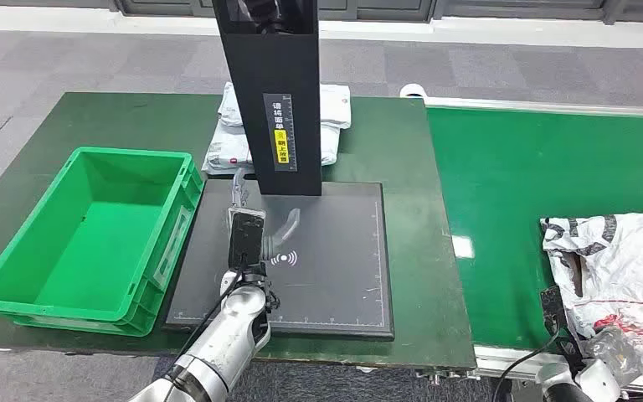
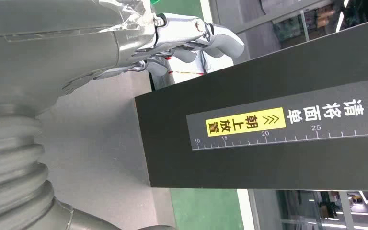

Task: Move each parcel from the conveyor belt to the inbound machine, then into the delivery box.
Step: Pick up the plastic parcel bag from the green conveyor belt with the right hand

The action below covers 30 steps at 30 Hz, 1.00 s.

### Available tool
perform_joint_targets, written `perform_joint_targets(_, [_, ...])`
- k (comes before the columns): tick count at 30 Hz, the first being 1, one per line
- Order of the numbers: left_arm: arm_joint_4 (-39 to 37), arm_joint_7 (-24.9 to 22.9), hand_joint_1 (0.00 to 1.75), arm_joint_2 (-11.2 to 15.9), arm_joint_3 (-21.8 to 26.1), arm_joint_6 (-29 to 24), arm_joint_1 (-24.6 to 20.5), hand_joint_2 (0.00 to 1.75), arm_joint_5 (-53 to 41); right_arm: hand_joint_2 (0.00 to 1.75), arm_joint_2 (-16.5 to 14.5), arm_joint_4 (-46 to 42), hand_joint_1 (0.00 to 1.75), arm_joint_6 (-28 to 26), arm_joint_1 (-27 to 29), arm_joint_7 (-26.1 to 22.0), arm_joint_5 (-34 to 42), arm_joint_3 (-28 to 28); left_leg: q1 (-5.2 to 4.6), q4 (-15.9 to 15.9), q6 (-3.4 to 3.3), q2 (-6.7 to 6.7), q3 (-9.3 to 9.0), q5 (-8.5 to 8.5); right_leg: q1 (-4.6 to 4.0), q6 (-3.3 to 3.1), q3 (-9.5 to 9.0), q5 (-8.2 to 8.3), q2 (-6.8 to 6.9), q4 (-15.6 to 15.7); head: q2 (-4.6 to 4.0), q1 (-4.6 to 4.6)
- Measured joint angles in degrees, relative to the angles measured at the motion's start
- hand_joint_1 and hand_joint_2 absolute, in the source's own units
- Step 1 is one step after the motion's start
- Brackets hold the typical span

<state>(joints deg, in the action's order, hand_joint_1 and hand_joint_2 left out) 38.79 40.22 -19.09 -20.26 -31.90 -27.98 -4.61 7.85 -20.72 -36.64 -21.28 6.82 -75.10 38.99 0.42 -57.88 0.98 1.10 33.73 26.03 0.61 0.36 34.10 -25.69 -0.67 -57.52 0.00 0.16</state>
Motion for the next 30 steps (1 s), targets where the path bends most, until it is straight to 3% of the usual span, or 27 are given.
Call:
perform_joint_targets(9, [0.19, 0.0, 0.0, 0.01, 0.13, 0.16, 0.02, 1.75, 0.29, 1.75, -0.06, 0.04, 1.75, -1.28, -0.42, -2.37, 0.68, -0.01, -0.03, 0.0, -0.07, -0.01, 0.03, -0.04, 0.04, 0.07, -0.01, 0.05, 0.0, 0.0, 0.0, 0.02])
perform_joint_targets(13, [0.17, 0.0, 0.0, 0.02, 1.27, 0.67, 0.02, 1.75, 0.77, 1.75, -1.42, -0.84, 1.75, -3.03, -0.56, -11.66, 4.64, -0.28, -0.07, 0.0, -0.1, -0.02, 0.07, -0.08, 0.09, 0.13, 0.0, 0.1, -0.02, -0.01, 0.0, 0.02])
perform_joint_targets(16, [0.23, 0.0, 0.0, 0.03, 3.1, 1.9, 0.01, 1.75, 1.61, 1.75, -4.89, -6.21, 1.75, -2.64, 0.07, -21.16, 11.93, -2.45, -0.06, 0.01, -0.07, -0.09, 0.02, -0.12, 0.06, 0.13, 0.05, 0.11, -0.11, -0.02, 0.0, 0.01])
perform_joint_targets(19, [0.79, 0.0, 0.0, 0.23, 5.07, 2.28, 0.01, 1.75, 0.85, 1.75, -9.08, -17.26, 1.75, -0.08, 3.13, -24.02, 20.06, -9.51, -0.05, 0.03, -0.01, -0.06, 0.02, -0.16, -0.01, 0.1, 0.08, 0.1, -0.12, -0.08, 0.0, 0.01])
perform_joint_targets(24, [3.32, 0.0, 0.0, 0.99, 6.49, 0.81, -0.03, 1.75, -2.54, 1.75, -13.66, -34.79, 1.75, 5.32, 7.97, -22.68, 24.58, -29.52, -0.01, 0.11, 0.05, -0.22, 0.07, -0.16, -0.03, 0.05, 0.28, 0.07, -0.29, -0.18, 0.0, 0.01])
perform_joint_targets(30, [6.35, 0.0, 0.0, 2.0, 6.71, 0.34, -0.11, 1.75, -4.31, 1.75, -16.93, -42.82, 1.75, 10.63, 8.43, -22.35, 25.56, -50.47, 0.07, 0.12, 0.08, -0.22, 0.09, -0.18, -0.04, -0.01, 0.31, 0.03, -0.29, -0.2, 0.0, 0.01])
